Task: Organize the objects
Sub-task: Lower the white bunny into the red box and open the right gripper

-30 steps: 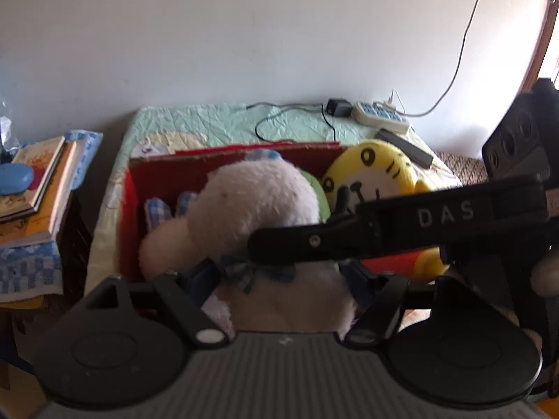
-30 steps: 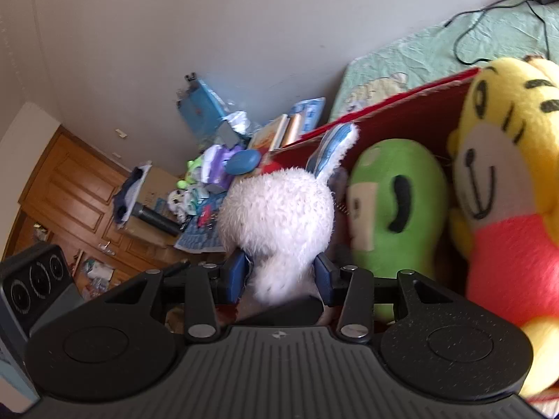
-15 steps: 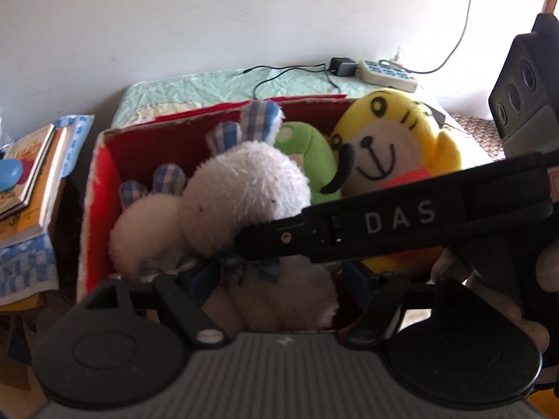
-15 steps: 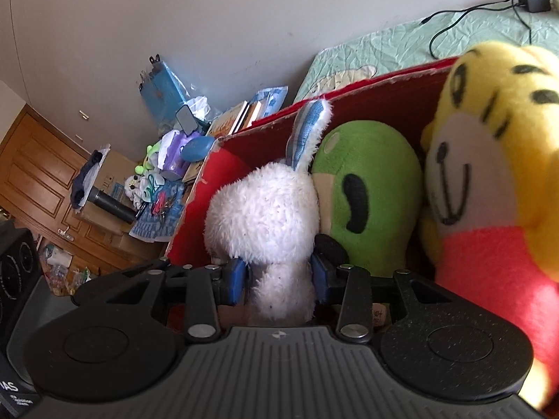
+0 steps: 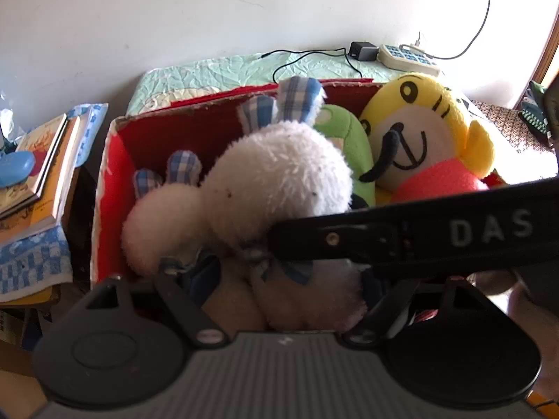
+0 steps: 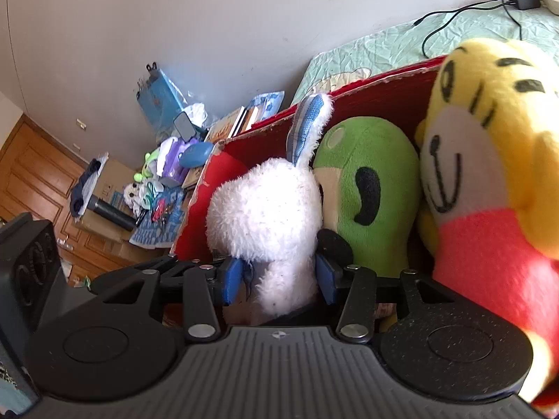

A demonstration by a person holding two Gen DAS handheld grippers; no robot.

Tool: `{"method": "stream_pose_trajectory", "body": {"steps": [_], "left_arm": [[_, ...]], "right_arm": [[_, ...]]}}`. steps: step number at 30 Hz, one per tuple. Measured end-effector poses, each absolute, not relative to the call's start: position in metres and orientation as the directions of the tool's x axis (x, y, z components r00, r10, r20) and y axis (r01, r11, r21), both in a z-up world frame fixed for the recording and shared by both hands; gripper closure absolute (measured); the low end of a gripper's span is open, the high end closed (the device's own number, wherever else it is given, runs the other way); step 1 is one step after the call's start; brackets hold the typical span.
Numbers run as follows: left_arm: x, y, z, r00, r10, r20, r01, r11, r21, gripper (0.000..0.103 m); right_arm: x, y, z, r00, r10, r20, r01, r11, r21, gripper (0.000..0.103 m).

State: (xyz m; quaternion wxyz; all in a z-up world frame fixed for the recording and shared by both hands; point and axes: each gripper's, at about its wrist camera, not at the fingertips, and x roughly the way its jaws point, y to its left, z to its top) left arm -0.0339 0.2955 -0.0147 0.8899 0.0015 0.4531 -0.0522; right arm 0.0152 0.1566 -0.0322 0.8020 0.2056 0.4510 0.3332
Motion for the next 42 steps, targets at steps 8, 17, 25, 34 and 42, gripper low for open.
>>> {"method": "stream_pose_trajectory", "body": {"steps": [8,17,25,34,42], "left_arm": [[-0.031,0.294,-0.016,0.575,-0.081,-0.814,0.091,0.995,-0.035,0.018],[-0.029,0.294,-0.018,0.57,-0.085,-0.817,0.086,0.995,-0.044,0.015],[-0.027,0.292,-0.021,0.563,-0.081,-0.823,0.08,0.996,-0.044,0.01],[-0.026,0.291,-0.023,0.552,-0.072,-0.831,0.067,0.997,-0.042,0.007],[-0.025,0.291,-0.024,0.547,-0.068,-0.835,0.056,0.997,-0.044,0.004]], "right_arm": [[0.009,0.148,-0.027,0.406,0.739,-0.538,-0.33,0.668,0.667,0.056],[0.01,0.156,-0.031,0.416,0.711,-0.567,-0.31,0.697,0.647,0.066],[0.007,0.159,-0.034,0.429,0.694,-0.578,-0.315,0.715,0.624,0.066],[0.004,0.153,-0.032,0.436,0.697,-0.568,-0.309,0.71,0.633,0.066],[-0.002,0.148,-0.03,0.46,0.706,-0.539,-0.292,0.693,0.659,0.066]]}}
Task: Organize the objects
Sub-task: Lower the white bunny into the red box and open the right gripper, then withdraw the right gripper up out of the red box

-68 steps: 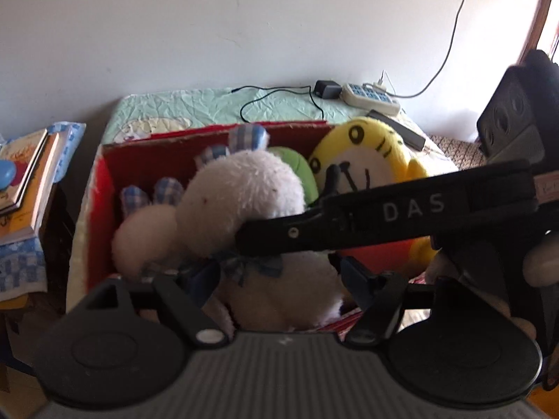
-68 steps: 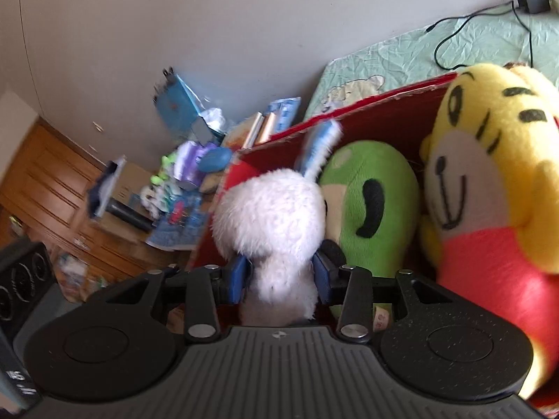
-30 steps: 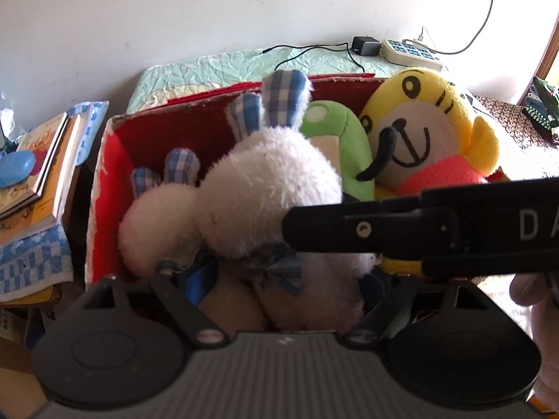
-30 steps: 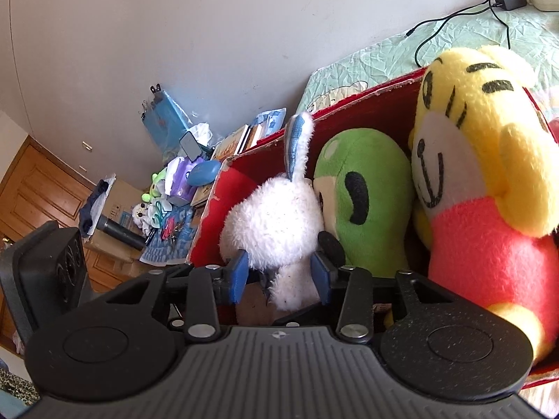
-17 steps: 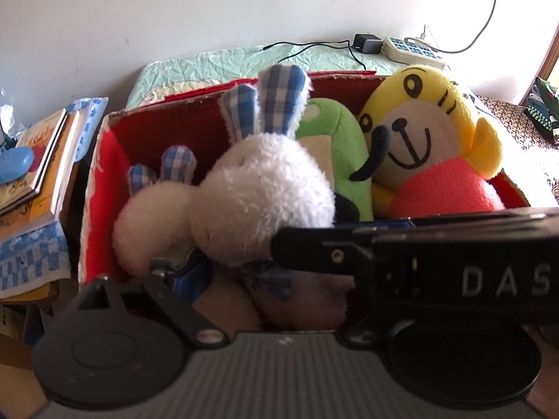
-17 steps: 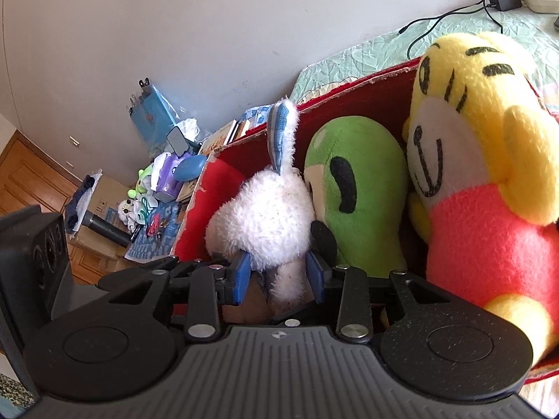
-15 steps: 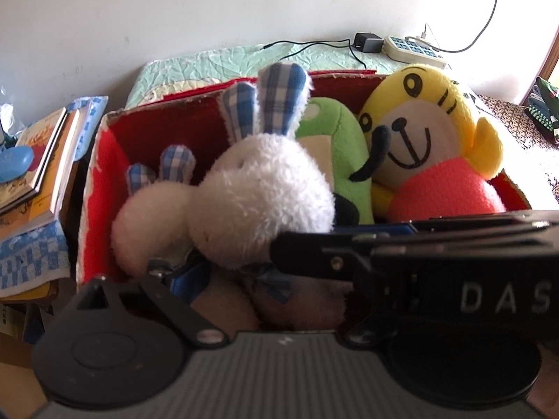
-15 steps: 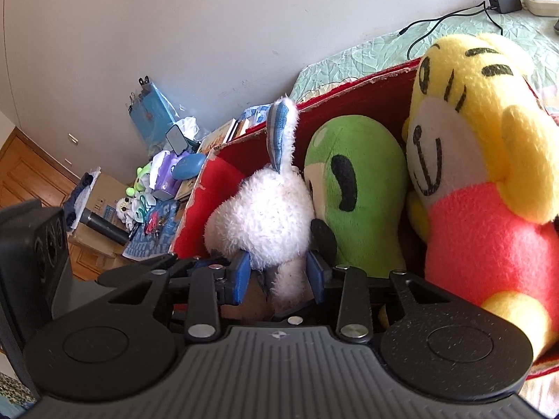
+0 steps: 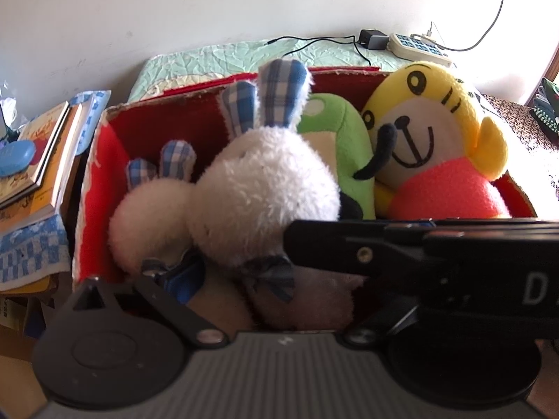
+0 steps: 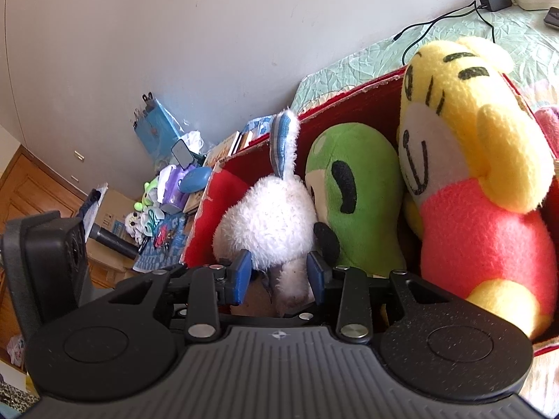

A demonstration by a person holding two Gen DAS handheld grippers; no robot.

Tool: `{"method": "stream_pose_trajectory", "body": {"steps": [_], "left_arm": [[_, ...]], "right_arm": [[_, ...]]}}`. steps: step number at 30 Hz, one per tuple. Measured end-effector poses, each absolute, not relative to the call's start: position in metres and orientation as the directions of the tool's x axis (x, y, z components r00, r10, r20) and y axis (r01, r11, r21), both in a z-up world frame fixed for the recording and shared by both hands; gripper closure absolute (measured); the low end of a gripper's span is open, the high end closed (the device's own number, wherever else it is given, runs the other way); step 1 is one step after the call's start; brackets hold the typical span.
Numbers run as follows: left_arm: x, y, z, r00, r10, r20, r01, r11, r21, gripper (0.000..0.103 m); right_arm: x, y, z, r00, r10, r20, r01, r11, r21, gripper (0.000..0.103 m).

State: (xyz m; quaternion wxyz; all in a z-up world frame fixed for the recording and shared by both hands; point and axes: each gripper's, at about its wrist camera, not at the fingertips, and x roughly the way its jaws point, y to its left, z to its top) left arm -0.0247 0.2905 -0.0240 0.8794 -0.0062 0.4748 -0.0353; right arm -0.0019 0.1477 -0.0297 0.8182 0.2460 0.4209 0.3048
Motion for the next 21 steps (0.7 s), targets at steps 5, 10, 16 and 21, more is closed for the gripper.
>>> {"method": "stream_pose_trajectory", "body": {"steps": [5,10,16,21], "left_arm": [[-0.024,0.288,-0.025,0.544,-0.063,-0.837,0.051,0.998,-0.042,0.002],[-0.024,0.287,-0.025,0.542,-0.059,-0.839,0.047,0.998,-0.039,0.001],[-0.025,0.286,-0.027,0.542,-0.051,-0.839,0.043,0.999,-0.033,0.0],[-0.026,0.285,-0.028,0.541,-0.041,-0.84,0.035,0.999,-0.026,0.001]], "right_arm": [[-0.007,0.146,-0.028,0.481,0.694,-0.535,-0.299,0.704,0.644,0.066],[-0.01,0.147,-0.028,0.503,0.674,-0.541,-0.312,0.725,0.614,0.066],[-0.013,0.146,-0.028,0.522,0.661,-0.539,-0.321,0.738,0.594,0.068],[-0.011,0.146,-0.029,0.528,0.66,-0.534,-0.316,0.737,0.598,0.069]]}}
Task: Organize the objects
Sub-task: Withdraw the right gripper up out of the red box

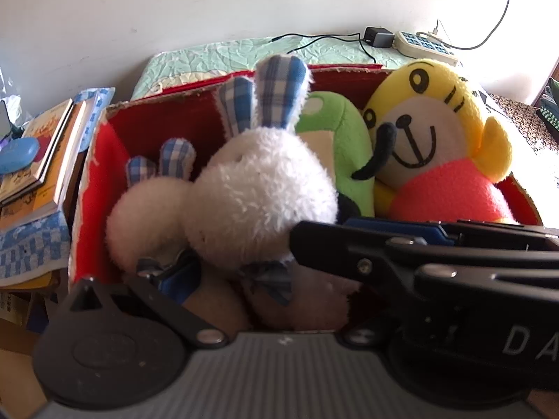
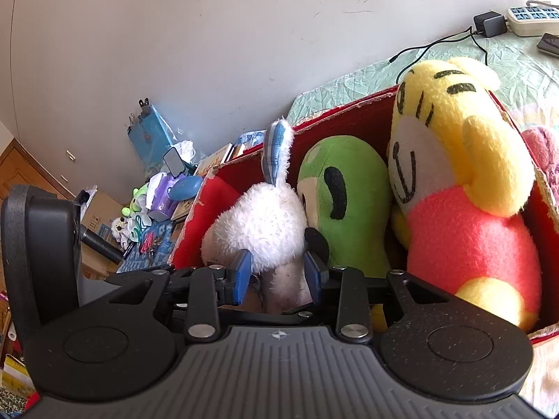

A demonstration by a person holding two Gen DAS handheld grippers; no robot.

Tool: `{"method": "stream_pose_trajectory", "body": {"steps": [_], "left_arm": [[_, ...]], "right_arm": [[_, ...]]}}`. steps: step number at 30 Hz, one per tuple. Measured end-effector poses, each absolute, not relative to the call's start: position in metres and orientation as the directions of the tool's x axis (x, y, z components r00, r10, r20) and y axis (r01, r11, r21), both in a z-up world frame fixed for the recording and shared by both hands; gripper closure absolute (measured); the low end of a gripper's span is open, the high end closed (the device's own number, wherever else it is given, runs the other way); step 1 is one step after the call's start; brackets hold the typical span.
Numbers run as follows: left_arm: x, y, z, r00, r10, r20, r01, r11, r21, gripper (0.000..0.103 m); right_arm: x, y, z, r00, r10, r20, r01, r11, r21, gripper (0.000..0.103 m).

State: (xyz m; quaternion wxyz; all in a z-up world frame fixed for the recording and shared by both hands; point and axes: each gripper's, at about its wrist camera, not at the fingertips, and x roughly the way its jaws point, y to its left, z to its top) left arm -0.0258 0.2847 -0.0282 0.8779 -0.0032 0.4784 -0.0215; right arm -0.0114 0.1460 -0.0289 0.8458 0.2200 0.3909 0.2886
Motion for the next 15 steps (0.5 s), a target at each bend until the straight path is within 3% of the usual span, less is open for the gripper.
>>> {"method": "stream_pose_trajectory", "body": {"steps": [15], "left_arm": [[-0.035,0.279,-0.017,0.553,0.025,-0.833,-0.021,1.0,0.016,0.002]], "right_arm": [[-0.015,0.123,-0.022,0.534,0.702,-0.471,-0.286,0.674,0.681,0.073]]}}
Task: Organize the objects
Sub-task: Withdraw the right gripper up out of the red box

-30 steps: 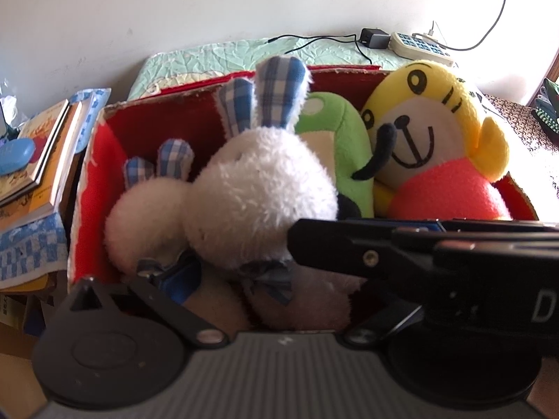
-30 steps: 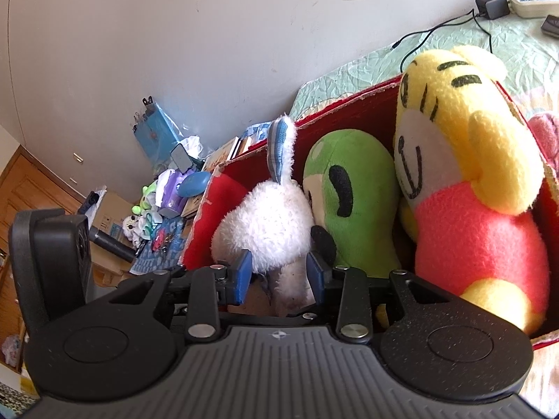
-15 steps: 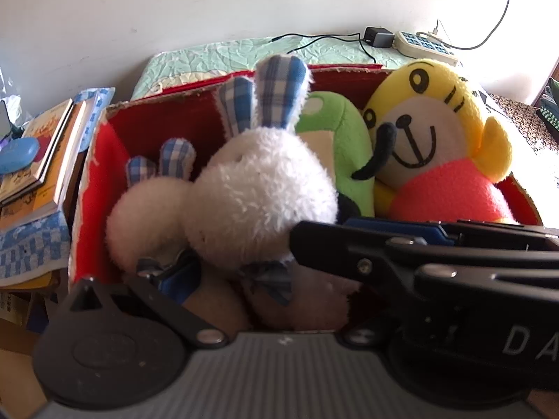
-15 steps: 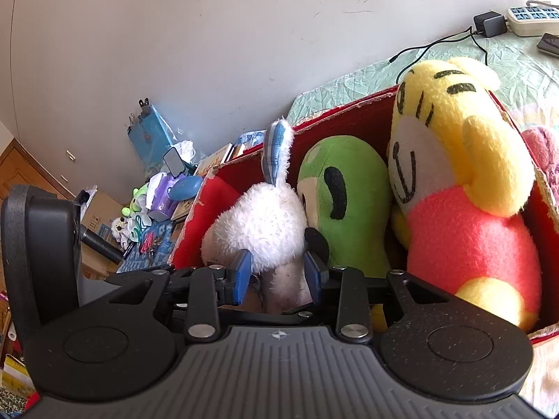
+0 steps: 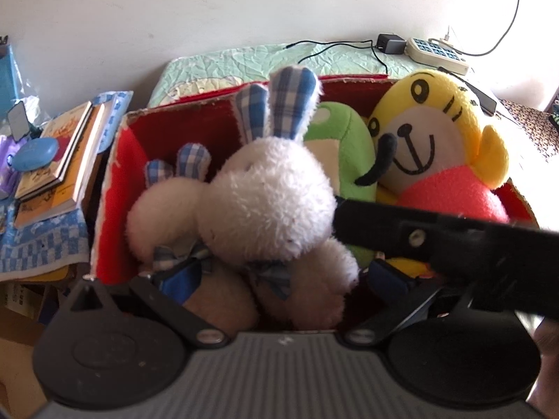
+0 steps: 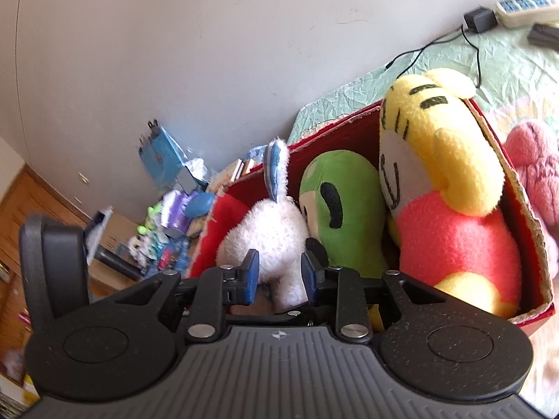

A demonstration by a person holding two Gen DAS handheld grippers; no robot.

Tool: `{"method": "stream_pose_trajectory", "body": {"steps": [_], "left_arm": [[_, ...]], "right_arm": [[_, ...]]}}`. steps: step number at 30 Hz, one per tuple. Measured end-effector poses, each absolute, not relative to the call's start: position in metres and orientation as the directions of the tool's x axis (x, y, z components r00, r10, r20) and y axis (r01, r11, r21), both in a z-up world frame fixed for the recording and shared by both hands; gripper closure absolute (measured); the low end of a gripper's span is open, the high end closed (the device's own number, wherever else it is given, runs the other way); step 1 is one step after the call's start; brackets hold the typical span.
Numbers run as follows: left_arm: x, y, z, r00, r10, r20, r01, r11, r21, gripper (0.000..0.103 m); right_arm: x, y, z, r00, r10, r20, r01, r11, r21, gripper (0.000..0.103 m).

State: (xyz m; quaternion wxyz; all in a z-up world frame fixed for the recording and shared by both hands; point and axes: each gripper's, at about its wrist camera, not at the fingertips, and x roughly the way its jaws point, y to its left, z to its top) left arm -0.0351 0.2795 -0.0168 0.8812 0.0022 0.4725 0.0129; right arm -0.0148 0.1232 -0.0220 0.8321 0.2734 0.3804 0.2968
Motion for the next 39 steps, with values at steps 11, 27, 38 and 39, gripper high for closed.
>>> {"method": "stream_pose_trajectory", "body": {"steps": [11,27,38,39], "left_arm": [[-0.048,0.278,-0.006,0.543,0.12,-0.831,-0.145,0.988,0.048,0.002],[-0.071,0.262,0.013,0.556,0.239,-0.796,-0.263,0.959,0.105,0.002],[-0.082,0.249,0.024,0.545,0.297,-0.784,-0.306,0.941,0.143,0.002],[-0.083,0.248,0.024,0.542,0.301,-0.785,-0.31,0.939,0.146,0.002]], "right_arm": [[-0.018,0.116,-0.016,0.492,0.718,-0.492,-0.317,0.675,0.667,0.073],[-0.026,0.096,-0.007,0.465,0.717,-0.519,-0.364,0.689,0.626,0.071],[-0.032,0.084,-0.003,0.452,0.731,-0.511,-0.38,0.676,0.632,0.067],[-0.032,0.084,-0.003,0.451,0.732,-0.511,-0.384,0.676,0.629,0.067]]}}
